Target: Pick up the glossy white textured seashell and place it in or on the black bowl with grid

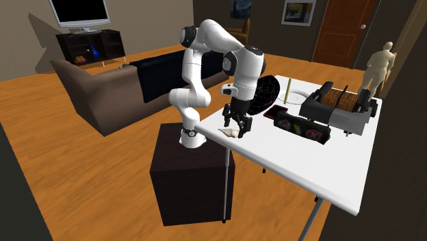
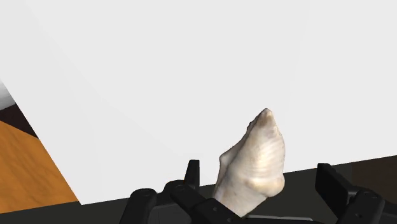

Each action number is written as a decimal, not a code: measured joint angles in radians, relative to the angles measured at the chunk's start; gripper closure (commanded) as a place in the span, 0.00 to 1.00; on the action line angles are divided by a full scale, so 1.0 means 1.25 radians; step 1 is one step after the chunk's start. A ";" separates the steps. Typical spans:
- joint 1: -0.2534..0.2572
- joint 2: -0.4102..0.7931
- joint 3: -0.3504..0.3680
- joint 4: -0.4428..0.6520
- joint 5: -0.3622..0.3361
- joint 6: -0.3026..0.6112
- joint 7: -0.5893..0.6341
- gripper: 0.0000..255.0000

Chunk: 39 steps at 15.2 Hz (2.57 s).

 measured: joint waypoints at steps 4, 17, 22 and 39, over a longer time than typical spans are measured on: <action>0.000 0.001 0.000 -0.002 0.000 0.003 0.000 0.00; 0.000 0.000 0.000 0.002 0.000 -0.001 0.000 1.00; -0.003 -0.003 -0.011 0.044 -0.005 -0.046 -0.007 1.00; -0.020 0.020 -0.035 0.243 -0.029 -0.225 -0.017 1.00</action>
